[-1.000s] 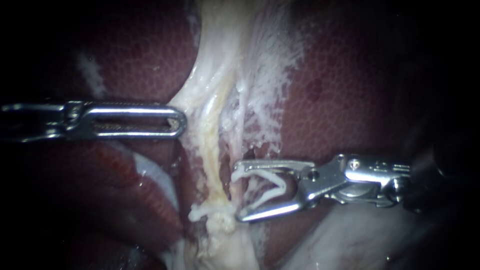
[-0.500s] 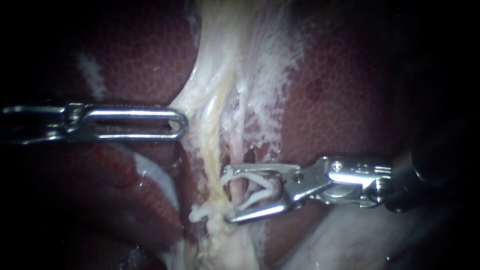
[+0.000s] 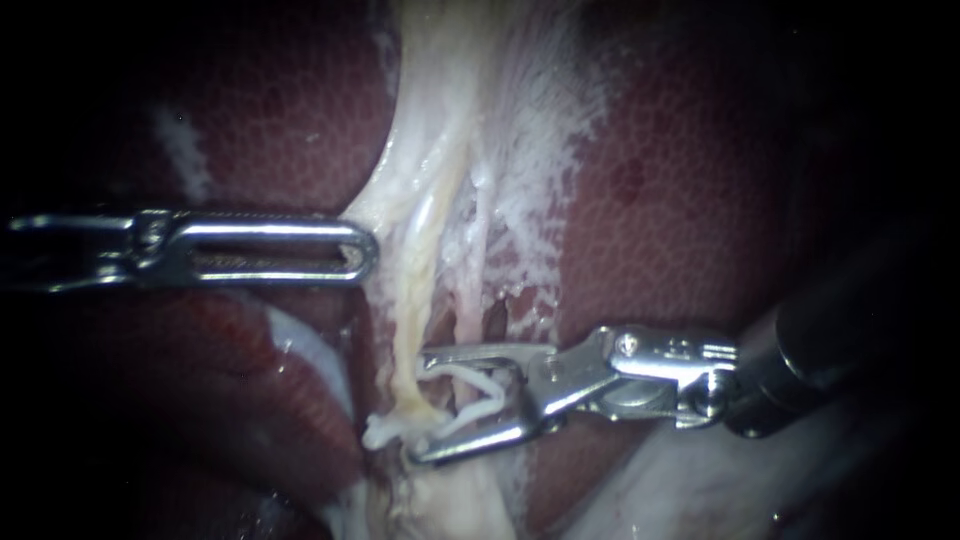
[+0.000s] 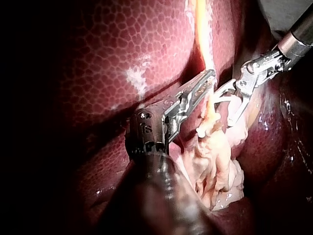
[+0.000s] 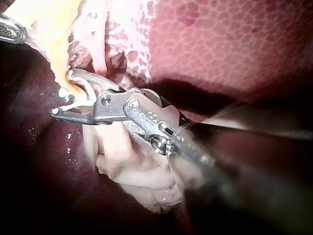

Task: Clipping second clip left tube

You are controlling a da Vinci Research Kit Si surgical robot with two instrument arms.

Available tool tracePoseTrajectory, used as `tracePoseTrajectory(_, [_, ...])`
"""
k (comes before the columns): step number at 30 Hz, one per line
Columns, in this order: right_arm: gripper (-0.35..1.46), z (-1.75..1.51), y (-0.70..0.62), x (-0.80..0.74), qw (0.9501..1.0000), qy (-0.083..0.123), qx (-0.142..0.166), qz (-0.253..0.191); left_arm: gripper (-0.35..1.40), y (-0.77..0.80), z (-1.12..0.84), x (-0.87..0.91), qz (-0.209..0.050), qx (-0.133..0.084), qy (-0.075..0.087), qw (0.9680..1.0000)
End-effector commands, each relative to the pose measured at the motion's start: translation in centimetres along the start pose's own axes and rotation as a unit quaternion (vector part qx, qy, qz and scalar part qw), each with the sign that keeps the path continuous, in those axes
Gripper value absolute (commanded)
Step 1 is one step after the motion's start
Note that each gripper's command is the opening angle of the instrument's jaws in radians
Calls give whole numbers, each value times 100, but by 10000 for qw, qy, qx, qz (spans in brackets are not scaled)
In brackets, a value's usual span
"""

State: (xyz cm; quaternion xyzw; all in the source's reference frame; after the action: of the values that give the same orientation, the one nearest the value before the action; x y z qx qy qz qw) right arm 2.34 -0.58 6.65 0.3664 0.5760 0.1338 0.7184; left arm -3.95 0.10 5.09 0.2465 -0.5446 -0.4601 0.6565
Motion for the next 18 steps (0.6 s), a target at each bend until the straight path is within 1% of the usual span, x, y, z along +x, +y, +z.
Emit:
tracePoseTrajectory(1, [56,2,1,0,10000,-2,-3,-9,-35,0,0,0,0,-1,0,10000])
tracePoseTrajectory(13, [58,18,16,0,10000,9,-84,-11,-35,-1,0,1,2,-2,-1,10000])
tracePoseTrajectory(18, [58,22,19,-1,10000,10,-96,-13,-35,-1,1,1,4,-3,-2,10000])
